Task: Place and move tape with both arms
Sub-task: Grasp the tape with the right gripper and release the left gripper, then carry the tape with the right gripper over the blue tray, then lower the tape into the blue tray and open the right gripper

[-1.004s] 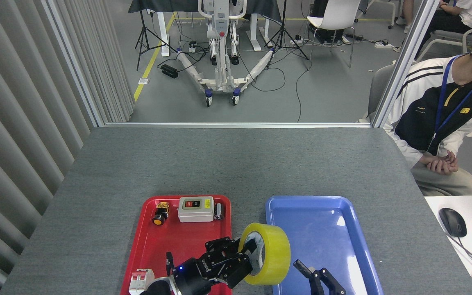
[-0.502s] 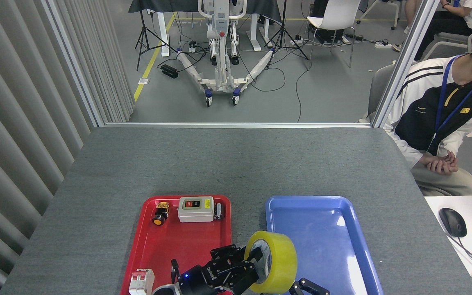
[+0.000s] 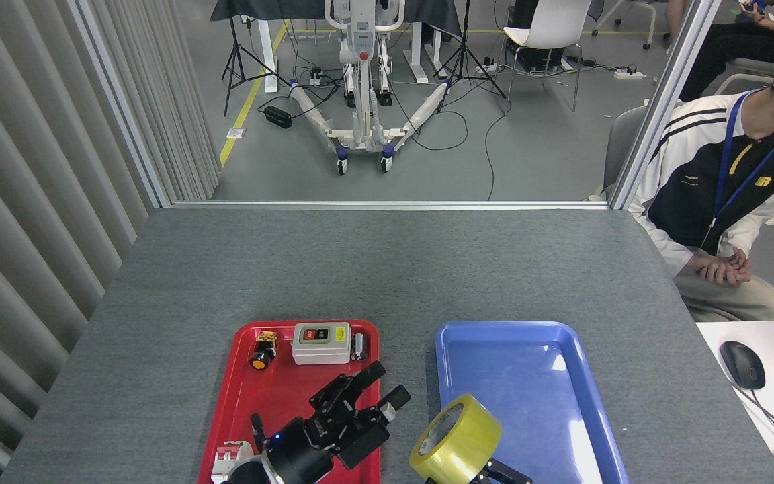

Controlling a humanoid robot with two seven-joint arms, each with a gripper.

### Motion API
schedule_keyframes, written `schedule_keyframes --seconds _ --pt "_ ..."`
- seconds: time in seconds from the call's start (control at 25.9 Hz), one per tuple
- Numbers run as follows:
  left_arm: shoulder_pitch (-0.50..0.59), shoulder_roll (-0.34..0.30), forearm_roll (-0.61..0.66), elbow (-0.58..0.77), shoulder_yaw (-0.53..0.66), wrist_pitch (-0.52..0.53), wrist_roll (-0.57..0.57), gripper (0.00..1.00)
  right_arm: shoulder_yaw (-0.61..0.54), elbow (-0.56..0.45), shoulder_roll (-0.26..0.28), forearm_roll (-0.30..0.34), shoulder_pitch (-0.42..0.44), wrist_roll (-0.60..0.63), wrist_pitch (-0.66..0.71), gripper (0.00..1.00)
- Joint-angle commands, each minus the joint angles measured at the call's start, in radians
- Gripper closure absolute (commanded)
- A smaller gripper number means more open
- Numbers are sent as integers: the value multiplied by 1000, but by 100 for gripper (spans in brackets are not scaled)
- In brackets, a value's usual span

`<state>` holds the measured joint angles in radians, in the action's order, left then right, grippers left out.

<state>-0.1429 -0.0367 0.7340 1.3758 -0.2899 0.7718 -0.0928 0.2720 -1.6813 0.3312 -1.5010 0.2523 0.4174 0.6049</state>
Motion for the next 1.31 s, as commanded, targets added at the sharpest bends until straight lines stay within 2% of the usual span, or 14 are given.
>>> schedule_keyframes --seconds 0.0,0.08,0.19,0.27,0.39,0.46,0.5,0.58,0.69,0.81,0.85,0.89,1.08,1.27 --pt "3 -14 -143 8 52 -126 4 0 -20 0 -1 5 -1 -8 -10 100" --pt "3 -38 -154 8 104 -204 21 0 -73 -3 3 10 -2 -20 -43 100" --pt "48 -92 -120 71 135 -236 59 2 -178 -35 15 25 -1 -124 -77 100" --pt "98 -111 84 138 175 -313 146 2 -249 -41 15 70 -7 -215 -82 100" --pt "167 -118 518 235 164 -632 229 2 -317 -54 20 85 -36 -425 -91 100" --pt "212 -121 673 256 118 -824 229 1 -333 -66 22 87 -76 -628 -99 100" --pt "221 -124 683 255 106 -878 225 1 -333 -67 20 88 -102 -761 -112 100" --pt "221 -137 676 252 104 -881 209 0 -333 -67 14 134 -143 -986 -155 100" --pt "221 -138 654 255 106 -872 156 0 -323 -63 0 196 -200 -1187 -240 100" --pt "220 -140 648 258 107 -872 85 0 -284 -57 -12 202 -231 -1332 -320 99" --pt "220 -137 650 258 107 -872 81 0 -258 -55 -14 202 -246 -1367 -359 96" --pt "220 -137 648 258 107 -865 82 0 -232 -52 -15 202 -260 -1393 -405 87" --pt "217 -132 648 259 109 -861 82 0 -197 -40 -32 199 -265 -1373 -494 0" --pt "217 -137 648 269 110 -864 81 0 -200 -49 -47 200 -254 -1260 -494 0"
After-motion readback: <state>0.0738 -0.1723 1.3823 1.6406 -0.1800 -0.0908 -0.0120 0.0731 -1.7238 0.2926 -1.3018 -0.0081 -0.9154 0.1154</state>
